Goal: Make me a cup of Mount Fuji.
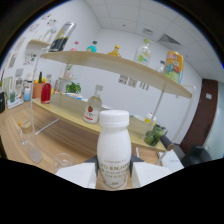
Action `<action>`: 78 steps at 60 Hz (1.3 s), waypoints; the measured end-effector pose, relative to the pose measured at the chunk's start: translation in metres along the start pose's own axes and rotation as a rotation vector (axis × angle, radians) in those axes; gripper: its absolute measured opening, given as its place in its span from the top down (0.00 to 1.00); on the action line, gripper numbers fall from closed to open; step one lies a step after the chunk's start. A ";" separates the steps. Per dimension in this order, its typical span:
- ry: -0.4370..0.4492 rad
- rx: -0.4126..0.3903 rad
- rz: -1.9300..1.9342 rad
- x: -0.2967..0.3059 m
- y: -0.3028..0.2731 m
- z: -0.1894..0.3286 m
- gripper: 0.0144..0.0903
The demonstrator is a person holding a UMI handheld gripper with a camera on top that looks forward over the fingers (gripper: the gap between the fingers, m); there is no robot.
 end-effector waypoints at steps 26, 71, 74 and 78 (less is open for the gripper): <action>-0.042 -0.078 0.338 -0.005 0.077 0.042 0.55; 0.078 -0.137 0.369 0.005 0.054 -0.025 0.07; 0.089 -0.152 0.374 0.002 0.046 -0.037 0.07; 0.094 -0.164 0.366 -0.006 0.035 -0.052 0.07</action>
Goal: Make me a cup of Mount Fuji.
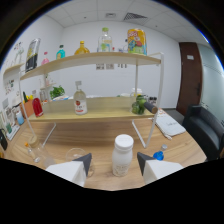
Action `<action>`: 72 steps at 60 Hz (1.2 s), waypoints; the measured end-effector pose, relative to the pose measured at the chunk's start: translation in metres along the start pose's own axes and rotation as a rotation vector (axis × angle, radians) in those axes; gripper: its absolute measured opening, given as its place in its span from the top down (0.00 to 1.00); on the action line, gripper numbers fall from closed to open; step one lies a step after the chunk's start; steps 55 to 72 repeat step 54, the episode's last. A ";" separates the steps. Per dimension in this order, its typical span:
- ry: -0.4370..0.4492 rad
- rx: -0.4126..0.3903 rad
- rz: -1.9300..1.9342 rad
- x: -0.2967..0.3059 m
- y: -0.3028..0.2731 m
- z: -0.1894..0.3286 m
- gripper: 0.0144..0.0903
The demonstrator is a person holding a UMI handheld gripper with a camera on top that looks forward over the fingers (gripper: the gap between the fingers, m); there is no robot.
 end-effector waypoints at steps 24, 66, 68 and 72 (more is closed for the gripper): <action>-0.004 -0.024 -0.026 -0.068 -0.005 -0.068 0.06; -0.013 -0.053 -0.022 -0.088 0.001 -0.085 0.05; -0.013 -0.053 -0.022 -0.088 0.001 -0.085 0.05; -0.013 -0.053 -0.022 -0.088 0.001 -0.085 0.05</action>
